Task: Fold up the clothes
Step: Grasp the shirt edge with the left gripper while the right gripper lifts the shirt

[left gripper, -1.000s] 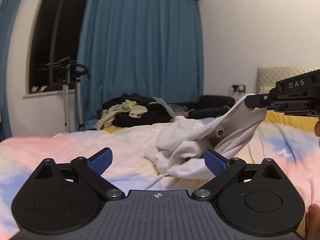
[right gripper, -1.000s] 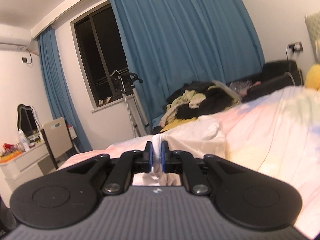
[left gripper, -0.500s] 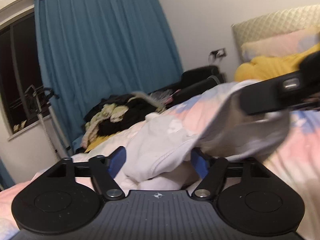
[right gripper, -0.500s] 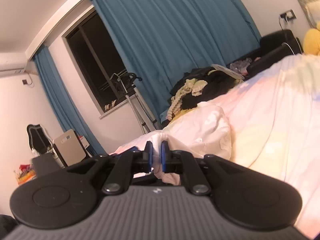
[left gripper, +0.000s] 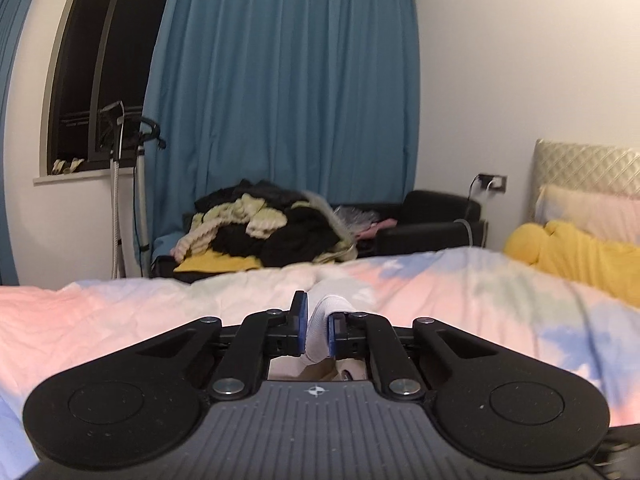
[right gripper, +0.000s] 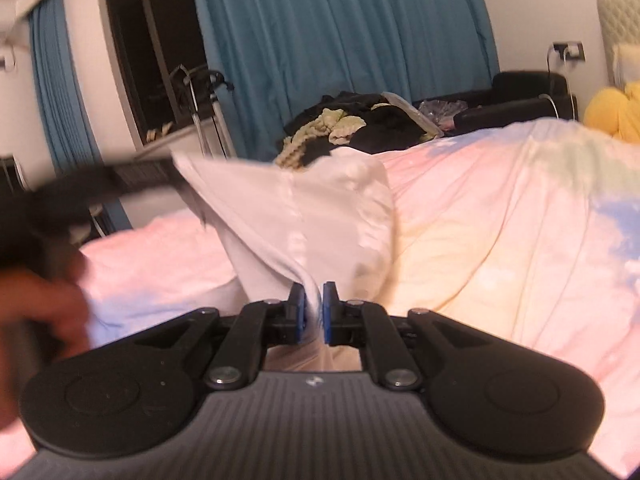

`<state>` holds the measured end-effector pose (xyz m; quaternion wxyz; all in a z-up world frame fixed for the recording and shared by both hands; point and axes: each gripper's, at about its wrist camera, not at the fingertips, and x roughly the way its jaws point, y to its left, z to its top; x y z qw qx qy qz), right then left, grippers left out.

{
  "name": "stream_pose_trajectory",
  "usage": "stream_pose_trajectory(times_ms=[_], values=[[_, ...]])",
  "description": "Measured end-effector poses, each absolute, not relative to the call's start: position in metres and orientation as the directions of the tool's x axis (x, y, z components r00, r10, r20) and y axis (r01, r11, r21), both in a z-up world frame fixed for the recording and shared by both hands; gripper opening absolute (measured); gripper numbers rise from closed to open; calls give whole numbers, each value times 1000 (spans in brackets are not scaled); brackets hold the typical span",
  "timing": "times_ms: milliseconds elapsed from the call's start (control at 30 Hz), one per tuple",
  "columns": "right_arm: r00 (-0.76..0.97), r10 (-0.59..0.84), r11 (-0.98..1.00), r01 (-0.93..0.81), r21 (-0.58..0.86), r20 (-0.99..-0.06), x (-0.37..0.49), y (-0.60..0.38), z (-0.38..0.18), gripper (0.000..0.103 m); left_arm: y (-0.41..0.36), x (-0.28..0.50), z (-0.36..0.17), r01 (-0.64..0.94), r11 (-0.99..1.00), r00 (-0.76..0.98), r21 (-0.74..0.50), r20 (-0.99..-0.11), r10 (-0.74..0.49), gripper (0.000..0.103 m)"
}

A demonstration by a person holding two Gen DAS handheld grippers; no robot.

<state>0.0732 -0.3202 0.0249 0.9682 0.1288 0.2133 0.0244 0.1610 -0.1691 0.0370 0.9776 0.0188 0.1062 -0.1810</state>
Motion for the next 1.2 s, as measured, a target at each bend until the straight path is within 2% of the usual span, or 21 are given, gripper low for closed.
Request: stream_pose_trajectory(times_ms=[300, 367, 500, 600, 700, 767, 967, 1067, 1100, 1200], values=[[938, 164, 985, -137, 108, -305, 60, -282, 32, 12, -110, 104, 84, 292, 956, 941, -38, -165, -294, 8], [953, 163, 986, -149, 72, -256, 51, -274, 41, 12, -91, 89, 92, 268, 963, 950, -41, -153, -271, 8], [981, 173, 985, -172, 20, -90, 34, -266, 69, 12, -54, 52, 105, 225, 973, 964, -49, -135, -230, 8], [984, 179, 984, -179, -11, 23, 18, -260, 86, 12, -40, 18, 109, 215, 977, 971, -8, -104, -215, 8], [981, 170, 985, -168, -30, 88, 3, -255, 92, 12, -37, -6, 101, 214, 975, 974, 51, -89, -209, 9], [983, 168, 986, -167, -19, 75, 3, -256, 90, 12, -38, -10, 89, 215, 973, 973, 90, -107, -205, 10], [979, 194, 974, -185, 130, -62, 13, -270, 75, 12, -33, 7, 50, 236, 971, 955, 45, -196, -223, 13], [977, 193, 974, -179, 141, -90, 13, -269, 70, 12, -30, 20, 34, 234, 972, 945, 25, -242, -221, 20], [977, 191, 974, -177, 143, -93, 13, -269, 69, 12, -29, 24, 29, 227, 974, 941, 23, -261, -214, 26], [981, 169, 978, -154, 141, -96, 12, -267, 64, 12, -23, 35, 14, 205, 979, 923, 26, -338, -184, 28]])
